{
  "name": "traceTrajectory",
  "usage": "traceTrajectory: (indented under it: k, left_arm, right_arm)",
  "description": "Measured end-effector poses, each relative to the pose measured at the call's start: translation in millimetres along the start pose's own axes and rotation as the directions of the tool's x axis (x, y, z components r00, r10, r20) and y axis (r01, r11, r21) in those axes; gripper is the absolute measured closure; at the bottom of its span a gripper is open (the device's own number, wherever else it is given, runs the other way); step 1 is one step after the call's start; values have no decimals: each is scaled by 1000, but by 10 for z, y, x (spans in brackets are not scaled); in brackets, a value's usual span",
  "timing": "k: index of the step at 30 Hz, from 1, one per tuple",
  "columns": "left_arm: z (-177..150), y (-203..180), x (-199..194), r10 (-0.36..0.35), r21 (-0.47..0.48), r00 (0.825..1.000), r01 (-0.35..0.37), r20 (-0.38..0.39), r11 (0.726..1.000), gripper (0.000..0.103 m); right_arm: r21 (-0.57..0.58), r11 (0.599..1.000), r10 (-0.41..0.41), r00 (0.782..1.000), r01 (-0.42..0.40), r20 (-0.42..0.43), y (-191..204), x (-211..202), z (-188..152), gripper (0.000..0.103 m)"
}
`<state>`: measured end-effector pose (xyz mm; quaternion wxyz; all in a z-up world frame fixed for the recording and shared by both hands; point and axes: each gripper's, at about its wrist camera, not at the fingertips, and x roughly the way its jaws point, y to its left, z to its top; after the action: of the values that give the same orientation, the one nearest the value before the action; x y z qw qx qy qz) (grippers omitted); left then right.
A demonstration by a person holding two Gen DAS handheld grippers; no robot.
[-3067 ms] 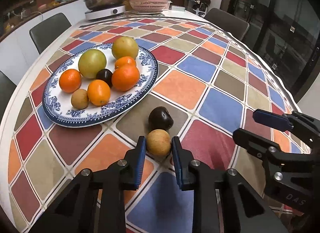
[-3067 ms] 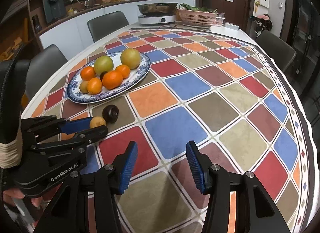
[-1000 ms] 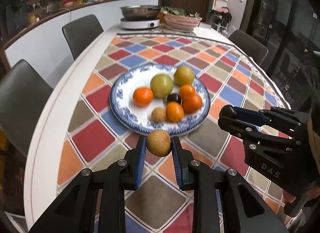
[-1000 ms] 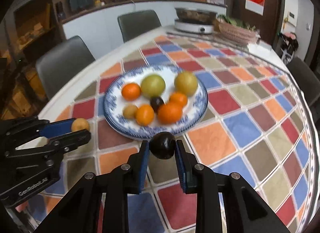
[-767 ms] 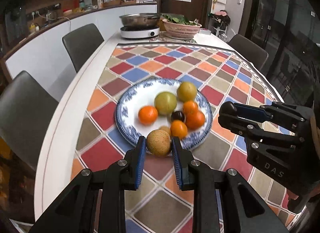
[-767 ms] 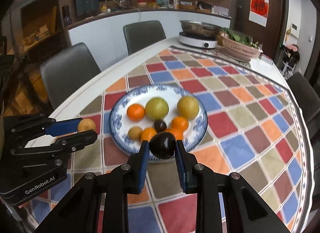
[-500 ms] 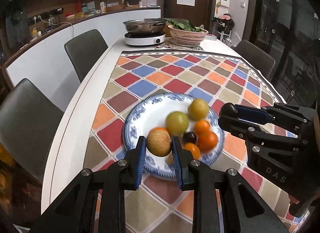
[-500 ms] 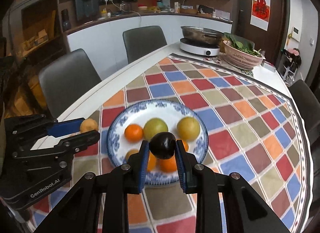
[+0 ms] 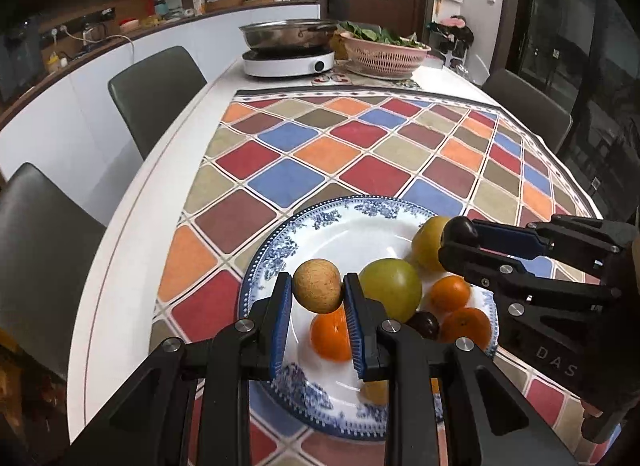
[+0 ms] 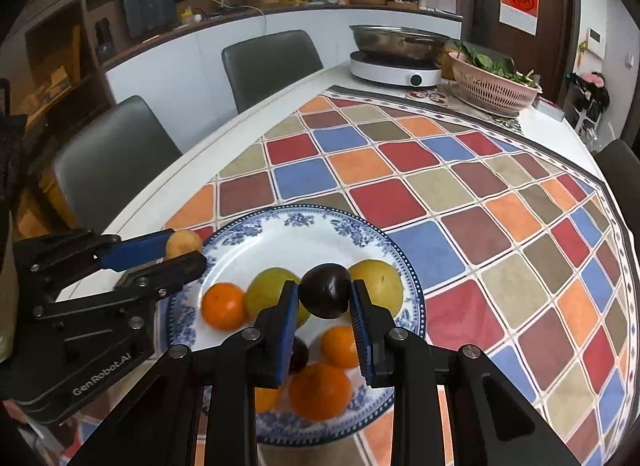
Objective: Organize fruits
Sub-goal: 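Lower the kiwi and plum onto the plate and open both tools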
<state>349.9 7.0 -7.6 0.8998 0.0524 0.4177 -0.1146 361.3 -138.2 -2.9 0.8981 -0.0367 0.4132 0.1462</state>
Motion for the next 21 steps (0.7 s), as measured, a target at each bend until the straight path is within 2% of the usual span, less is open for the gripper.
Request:
traceTrajectory:
  k: [6,7,8,9,11,16,21]
  left_arm:
    - [46,21,107,-18,1,1000,18,1,1000,76]
    - [49,16,110,-18,4,1000,18,0,1000,71]
    - [44,9,102,-12,10,1000,12,2,1000,61]
    - [37,5,86,-8,12,1000,8,6,1000,58]
    - [23,-4,37,-1,14,1000,1,17,1000,58]
    - [-59,-24,-162,42,0,998,-42,36,999,58]
    - [-198,-51,-473,28,-40,998,-26,55,999,58]
  right_arm:
    - [15,1000,2,1000,-2,4,-48,106,43,75]
    - [18,1000,1,1000,-1,6,-52,113,47,75]
    - [21,1000,2,1000,-2,5,-57,118,46,75]
    - [27,1000,3,1000,-3,-1,-64,119,40,74]
    - [37,999,1,1000,-1,3,-78,97,19,61]
    - [23,999,-40,998,39,40,-52,-83,-90,61]
    - [47,998,-50,996,46,76,-41,-355,-208,61]
